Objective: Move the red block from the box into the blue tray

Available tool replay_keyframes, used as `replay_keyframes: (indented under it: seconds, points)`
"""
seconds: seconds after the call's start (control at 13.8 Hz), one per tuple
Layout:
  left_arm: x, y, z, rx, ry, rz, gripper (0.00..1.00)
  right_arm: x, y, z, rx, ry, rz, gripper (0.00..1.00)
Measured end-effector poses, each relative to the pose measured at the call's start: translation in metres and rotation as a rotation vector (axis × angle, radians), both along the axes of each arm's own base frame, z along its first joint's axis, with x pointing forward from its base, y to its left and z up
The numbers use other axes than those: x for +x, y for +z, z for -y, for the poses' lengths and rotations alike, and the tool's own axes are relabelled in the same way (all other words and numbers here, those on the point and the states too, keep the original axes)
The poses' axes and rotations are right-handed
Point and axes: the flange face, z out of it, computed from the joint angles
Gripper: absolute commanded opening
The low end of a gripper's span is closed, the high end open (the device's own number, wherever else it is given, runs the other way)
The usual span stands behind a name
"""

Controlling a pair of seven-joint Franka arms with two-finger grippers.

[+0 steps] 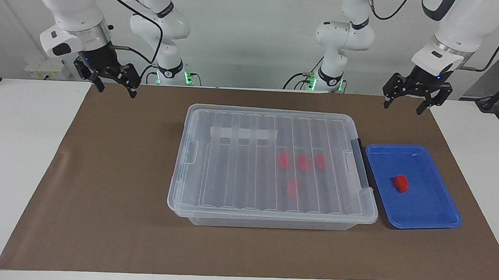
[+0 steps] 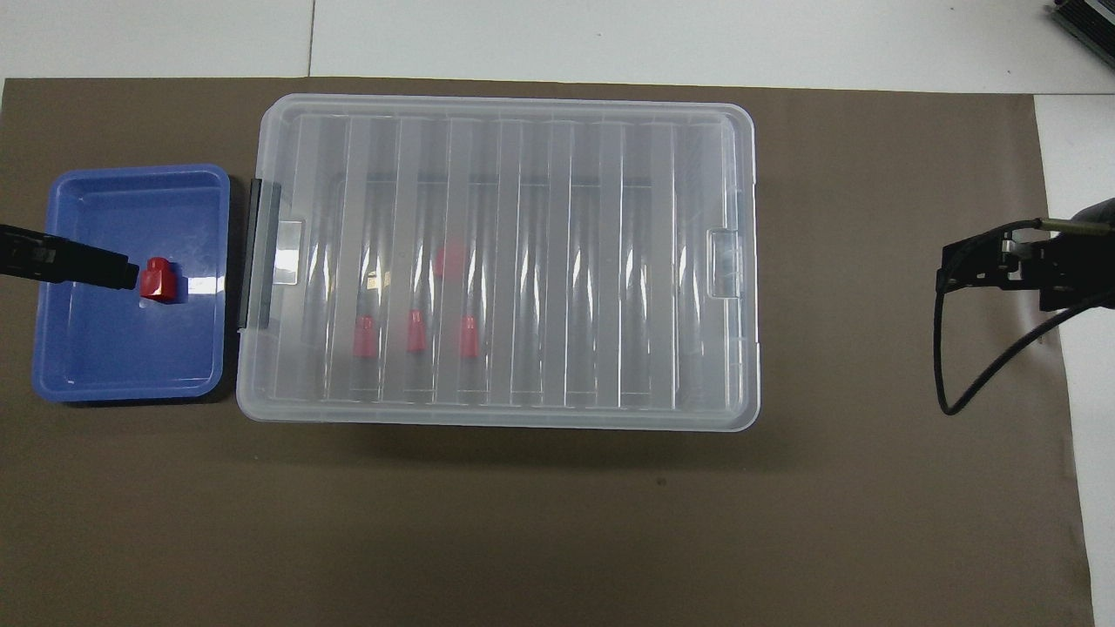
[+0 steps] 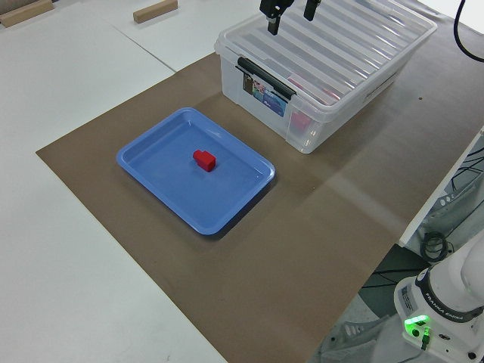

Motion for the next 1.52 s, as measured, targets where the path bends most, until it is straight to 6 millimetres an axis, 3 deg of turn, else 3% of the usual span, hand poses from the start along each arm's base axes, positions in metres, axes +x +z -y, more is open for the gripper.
replay_keyframes:
  seconds: [1.52]
  points:
    - [-0.0011, 0.0019, -0.0011, -0.001, 0.002, 0.003, 1.00, -0.0094, 0.0036, -0.0057, -0.008, 0.056, -0.028, 1.00]
